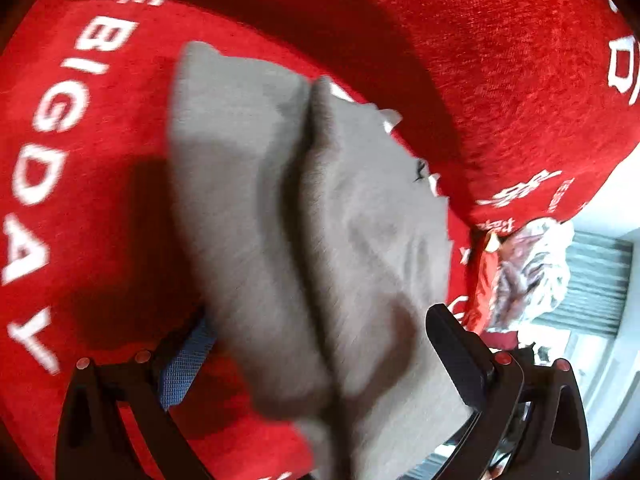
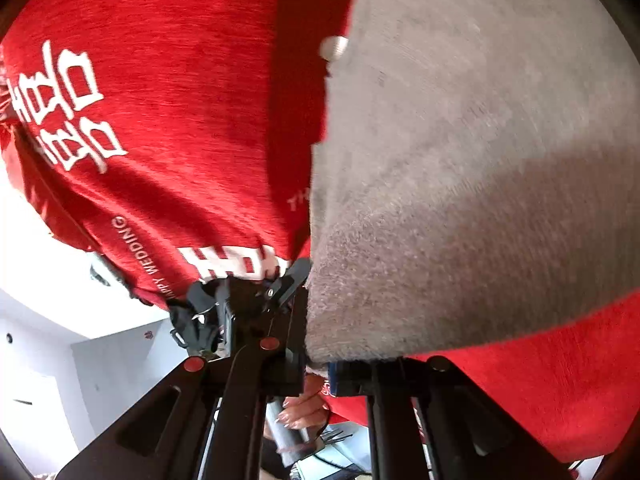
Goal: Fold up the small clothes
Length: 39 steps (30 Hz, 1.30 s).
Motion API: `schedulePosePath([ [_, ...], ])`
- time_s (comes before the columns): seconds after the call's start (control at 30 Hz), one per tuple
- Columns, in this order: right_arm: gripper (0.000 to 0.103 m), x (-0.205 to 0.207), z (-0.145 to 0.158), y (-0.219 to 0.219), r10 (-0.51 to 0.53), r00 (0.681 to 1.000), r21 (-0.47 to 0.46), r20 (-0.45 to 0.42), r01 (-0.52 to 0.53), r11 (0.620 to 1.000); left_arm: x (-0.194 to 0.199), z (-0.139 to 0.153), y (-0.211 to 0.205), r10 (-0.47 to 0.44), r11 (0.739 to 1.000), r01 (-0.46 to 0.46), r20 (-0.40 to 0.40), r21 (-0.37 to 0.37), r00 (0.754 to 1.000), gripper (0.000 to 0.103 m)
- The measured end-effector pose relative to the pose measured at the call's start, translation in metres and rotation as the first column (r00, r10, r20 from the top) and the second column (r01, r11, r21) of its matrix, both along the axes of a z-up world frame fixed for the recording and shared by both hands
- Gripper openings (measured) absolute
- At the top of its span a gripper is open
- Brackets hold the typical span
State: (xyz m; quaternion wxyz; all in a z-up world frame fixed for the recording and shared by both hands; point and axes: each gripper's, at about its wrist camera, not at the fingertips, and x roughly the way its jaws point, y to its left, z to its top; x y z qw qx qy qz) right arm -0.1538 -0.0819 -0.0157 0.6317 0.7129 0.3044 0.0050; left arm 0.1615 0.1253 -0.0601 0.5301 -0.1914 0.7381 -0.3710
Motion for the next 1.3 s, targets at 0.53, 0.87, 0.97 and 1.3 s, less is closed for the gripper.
schedulePosePath([
  [0.53,0.013,-0.011,0.007,0.011,0.366,0.864,-0.271,-0.346,-0.465,0.843,-0.019,0.008,-0.071,-0.179,0.963,0.122,0.232,0.24,0.956,0.047],
  [0.87,0.006,0.023,0.018,-0.078,0.166,0.897,-0.508,-0.41,-0.375,0.775,-0.031,0.033,-0.079,-0.189,0.947,0.072,0.36,0.314,0.914,0.025],
  [0.97,0.005,0.039,-0.012,-0.076,0.241,0.853,-0.464,-0.463,-0.465,0.754,-0.035,0.053,-0.082,-0.182,0.955,0.066,0.394,0.291,0.901,0.024],
  [1.3,0.001,0.027,-0.018,-0.103,0.296,0.88,-0.378,-0.373,-0.435,0.817,-0.075,0.136,-0.169,-0.214,0.974,0.14,0.508,0.179,0.835,0.024],
])
